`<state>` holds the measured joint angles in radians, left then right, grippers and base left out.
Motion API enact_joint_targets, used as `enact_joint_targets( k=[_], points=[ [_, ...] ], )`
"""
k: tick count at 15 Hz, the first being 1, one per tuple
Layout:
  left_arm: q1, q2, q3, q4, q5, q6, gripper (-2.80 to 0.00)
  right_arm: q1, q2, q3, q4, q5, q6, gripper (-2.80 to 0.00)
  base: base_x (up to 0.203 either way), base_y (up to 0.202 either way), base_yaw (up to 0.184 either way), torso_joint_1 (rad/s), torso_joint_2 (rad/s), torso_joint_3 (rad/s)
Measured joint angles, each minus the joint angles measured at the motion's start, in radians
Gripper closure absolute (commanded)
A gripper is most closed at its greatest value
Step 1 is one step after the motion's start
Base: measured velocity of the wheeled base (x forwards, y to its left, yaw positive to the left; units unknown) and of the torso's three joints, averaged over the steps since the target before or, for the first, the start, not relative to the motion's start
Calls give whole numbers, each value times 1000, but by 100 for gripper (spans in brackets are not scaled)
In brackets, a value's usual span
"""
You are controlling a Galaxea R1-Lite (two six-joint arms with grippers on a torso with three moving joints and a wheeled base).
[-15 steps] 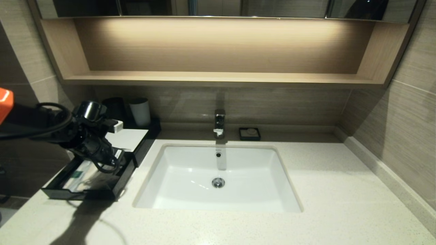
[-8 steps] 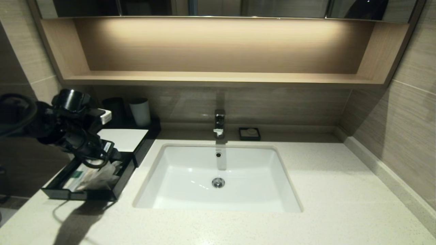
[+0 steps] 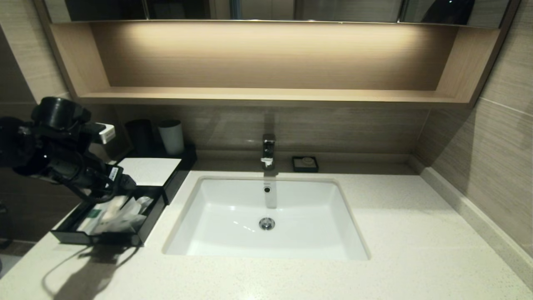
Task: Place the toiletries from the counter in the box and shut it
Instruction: Place the bathroom toiletry into the drawer
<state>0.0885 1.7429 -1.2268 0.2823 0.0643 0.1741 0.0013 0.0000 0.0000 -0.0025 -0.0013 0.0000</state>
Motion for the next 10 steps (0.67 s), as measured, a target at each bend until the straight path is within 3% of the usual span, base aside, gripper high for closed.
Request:
enact_joint_targets(
  k=[1, 2, 7, 10],
  points=[
    [0, -6, 1, 1, 6, -24, -280, 0, 0, 0, 0, 0, 0, 0, 0, 0, 0, 0, 0, 0],
    [0, -11, 2, 4, 15, -49, 0, 0, 0, 0, 0, 0, 0, 0, 0, 0, 0, 0, 0, 0],
    [3, -21, 80, 6, 73, -124, 0, 0, 0, 0, 0, 0, 0, 0, 0, 0, 0, 0, 0, 0],
    [-3, -16, 121, -3, 74, -186, 0, 0, 0, 0, 0, 0, 0, 0, 0, 0, 0, 0, 0, 0]
  ],
)
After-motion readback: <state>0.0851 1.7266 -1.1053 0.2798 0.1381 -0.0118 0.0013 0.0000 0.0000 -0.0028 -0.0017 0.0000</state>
